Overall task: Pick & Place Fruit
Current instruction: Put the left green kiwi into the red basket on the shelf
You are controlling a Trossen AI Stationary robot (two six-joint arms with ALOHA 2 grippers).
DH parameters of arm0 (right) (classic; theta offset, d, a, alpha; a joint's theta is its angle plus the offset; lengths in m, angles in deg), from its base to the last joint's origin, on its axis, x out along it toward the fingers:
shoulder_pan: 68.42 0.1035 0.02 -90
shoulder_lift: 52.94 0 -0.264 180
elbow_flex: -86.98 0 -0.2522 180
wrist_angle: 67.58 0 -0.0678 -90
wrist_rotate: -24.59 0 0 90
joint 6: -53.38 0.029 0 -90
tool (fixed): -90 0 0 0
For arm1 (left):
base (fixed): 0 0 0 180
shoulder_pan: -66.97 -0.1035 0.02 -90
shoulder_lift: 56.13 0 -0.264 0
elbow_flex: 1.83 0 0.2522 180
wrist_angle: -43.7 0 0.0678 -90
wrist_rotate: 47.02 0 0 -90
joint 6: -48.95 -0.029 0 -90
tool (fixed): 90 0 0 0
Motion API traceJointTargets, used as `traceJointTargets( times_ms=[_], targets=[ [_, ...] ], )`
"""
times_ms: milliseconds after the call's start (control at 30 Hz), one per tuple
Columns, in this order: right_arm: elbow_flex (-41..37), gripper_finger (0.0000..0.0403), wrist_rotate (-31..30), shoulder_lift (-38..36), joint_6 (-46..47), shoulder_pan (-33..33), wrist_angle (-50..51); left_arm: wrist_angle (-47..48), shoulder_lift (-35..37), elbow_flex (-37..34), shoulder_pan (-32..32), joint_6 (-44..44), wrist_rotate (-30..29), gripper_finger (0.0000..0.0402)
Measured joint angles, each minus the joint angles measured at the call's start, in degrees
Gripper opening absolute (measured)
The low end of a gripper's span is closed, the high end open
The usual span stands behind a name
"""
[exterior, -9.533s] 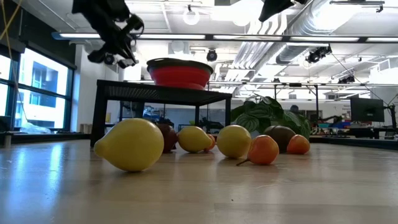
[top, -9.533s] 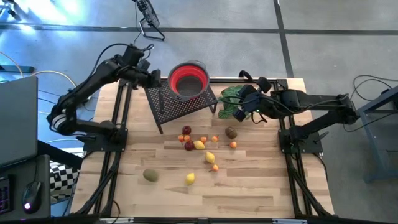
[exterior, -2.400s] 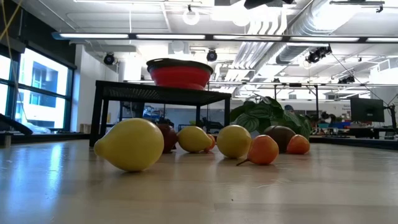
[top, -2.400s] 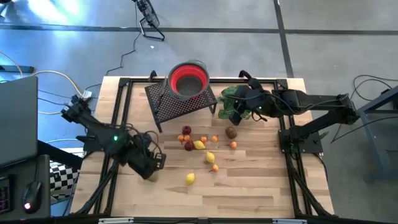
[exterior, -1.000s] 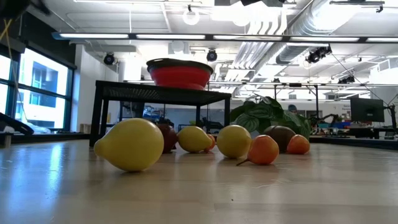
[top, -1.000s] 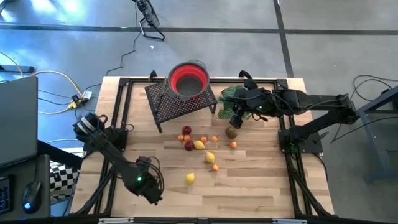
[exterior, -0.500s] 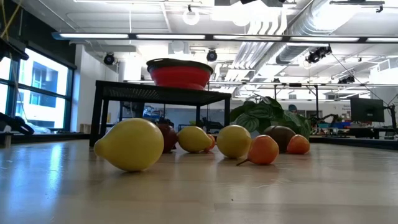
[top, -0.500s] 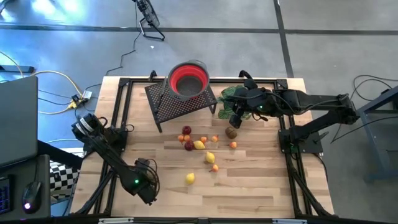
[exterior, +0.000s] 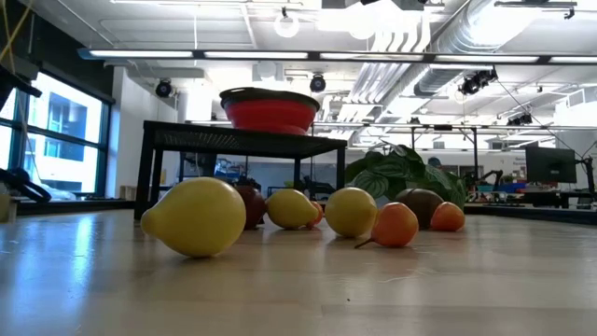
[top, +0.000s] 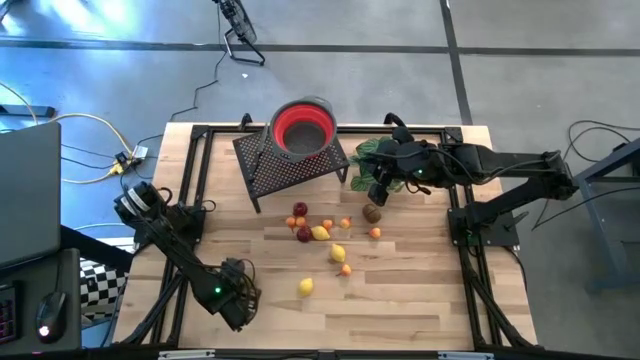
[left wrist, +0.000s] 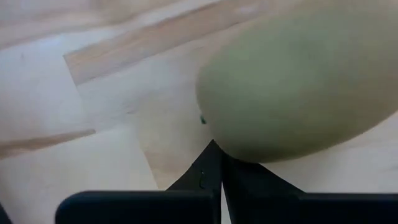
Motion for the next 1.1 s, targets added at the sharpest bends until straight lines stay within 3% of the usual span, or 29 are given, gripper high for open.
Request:
traceJointTargets(
  times_ms=[100,367,633,867,967,1100],
  targets=[
    [0.0,0.0043,0.0,0.0,0.0,0.0,-0.2,0.9,0.0,0.0,0.0,0.6,-2.1,0.0000],
    [0.0,0.0043,0.0,0.0,0.0,0.0,-0.2,2.8,-0.3,-0.3,-0.3,4.7,-15.9,0.0000],
    [0.0,0.0043,0.0,0.0,0.0,0.0,-0.2,4.2,0.8,0.5,-0.2,6.0,-16.2,0.0000],
    [0.0,0.0043,0.0,0.0,0.0,0.0,-0.2,6.2,7.5,2.4,-1.0,8.7,-24.7,0.0000],
    [0.0,0.0043,0.0,0.0,0.0,0.0,-0.2,5.8,9.3,2.5,-2.1,4.9,-25.6,0.0000],
    [0.0,0.0043,0.0,0.0,0.0,0.0,-0.2,3.0,9.3,2.5,-4.2,-7.9,-27.7,0.0003]
  ],
)
